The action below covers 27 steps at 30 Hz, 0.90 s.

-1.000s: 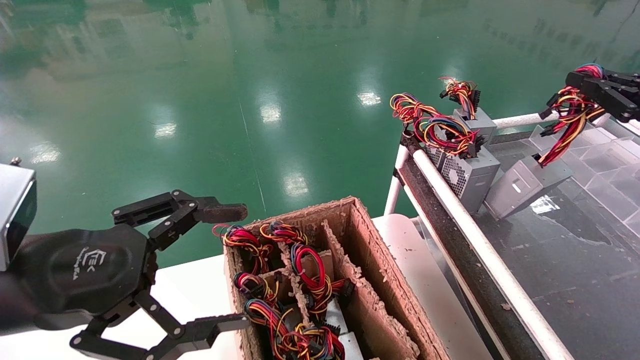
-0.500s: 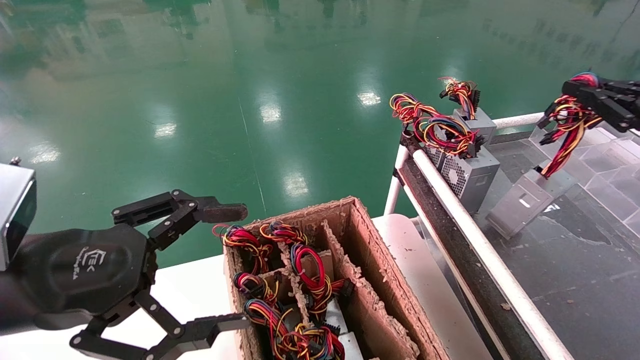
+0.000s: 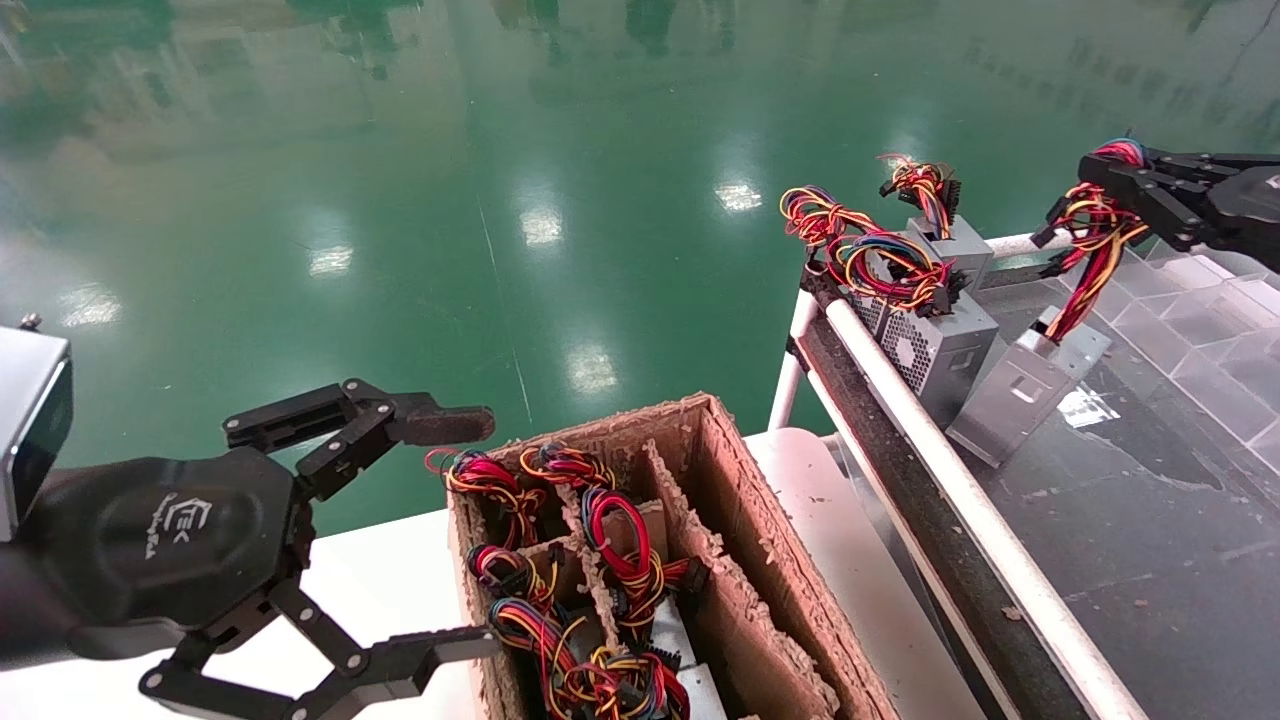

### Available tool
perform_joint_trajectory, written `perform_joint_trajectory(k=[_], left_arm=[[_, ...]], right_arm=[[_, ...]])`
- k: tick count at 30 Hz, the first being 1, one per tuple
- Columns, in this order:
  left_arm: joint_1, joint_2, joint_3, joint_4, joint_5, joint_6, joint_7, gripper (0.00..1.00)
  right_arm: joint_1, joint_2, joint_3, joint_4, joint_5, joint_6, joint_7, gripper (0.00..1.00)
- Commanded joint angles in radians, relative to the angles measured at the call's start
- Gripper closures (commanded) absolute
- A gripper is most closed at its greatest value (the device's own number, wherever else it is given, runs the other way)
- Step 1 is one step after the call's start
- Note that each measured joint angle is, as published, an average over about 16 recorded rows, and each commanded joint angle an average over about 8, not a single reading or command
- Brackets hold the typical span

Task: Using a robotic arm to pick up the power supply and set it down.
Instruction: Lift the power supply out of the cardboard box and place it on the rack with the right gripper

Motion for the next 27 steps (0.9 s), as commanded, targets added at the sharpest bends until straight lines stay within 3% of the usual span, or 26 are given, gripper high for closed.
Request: perform_joint_trajectory(k=[1,27], left_arm=[[0.000,0.000,0.000,0.000,0.000,0.000,0.000,0.00],[0.000,-0.001,0.002,0.000,-0.001,-0.001,0.001,0.00]], right_arm=[[0.002,-0.009,0.000,-0.001,0.000,0.016,-0.004,1.00],[0.021,-0.163,-0.013,0.000,-0.019,0.187,-0.035,1.00]])
